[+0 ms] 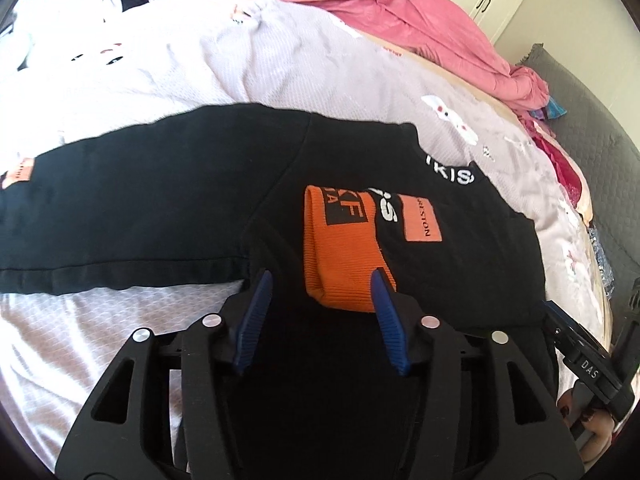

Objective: Fold small clothes
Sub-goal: 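Move the left tool to the other sleeve's orange cuff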

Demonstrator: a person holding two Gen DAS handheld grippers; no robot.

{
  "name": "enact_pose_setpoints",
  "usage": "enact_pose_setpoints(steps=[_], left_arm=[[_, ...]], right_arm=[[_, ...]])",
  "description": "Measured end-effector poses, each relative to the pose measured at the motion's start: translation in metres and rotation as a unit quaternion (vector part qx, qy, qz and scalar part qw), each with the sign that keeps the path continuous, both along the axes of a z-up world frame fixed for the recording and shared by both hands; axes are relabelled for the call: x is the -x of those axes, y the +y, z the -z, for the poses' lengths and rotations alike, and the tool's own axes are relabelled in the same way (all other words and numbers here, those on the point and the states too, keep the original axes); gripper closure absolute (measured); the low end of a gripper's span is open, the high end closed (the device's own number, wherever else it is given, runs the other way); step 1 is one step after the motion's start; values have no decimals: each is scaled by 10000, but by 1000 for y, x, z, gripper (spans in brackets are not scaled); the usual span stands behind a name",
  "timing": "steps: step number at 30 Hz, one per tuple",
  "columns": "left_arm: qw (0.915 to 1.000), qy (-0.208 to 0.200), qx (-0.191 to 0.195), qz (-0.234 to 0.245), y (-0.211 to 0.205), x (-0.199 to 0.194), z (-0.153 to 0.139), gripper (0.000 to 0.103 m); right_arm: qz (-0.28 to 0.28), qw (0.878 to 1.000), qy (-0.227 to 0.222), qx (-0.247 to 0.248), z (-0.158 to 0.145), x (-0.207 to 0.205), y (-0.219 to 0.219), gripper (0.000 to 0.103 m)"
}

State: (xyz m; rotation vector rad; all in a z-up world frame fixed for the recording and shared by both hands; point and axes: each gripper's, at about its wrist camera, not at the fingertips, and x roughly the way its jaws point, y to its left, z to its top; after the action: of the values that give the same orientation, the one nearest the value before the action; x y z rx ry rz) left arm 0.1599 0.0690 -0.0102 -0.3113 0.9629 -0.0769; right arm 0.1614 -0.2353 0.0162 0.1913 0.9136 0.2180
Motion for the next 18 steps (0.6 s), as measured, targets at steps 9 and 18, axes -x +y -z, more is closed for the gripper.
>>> enact_pose_setpoints(steps=[9,18], left_arm=[[9989,-317,-261,-235,19,25,-24,35],[9966,-488,-272,-603,49,46,-37,13]], right_arm=[[-184,9990,-386,-117,-29,12,23,9],[-481,9969,-610,-108,-49,16,57,7]])
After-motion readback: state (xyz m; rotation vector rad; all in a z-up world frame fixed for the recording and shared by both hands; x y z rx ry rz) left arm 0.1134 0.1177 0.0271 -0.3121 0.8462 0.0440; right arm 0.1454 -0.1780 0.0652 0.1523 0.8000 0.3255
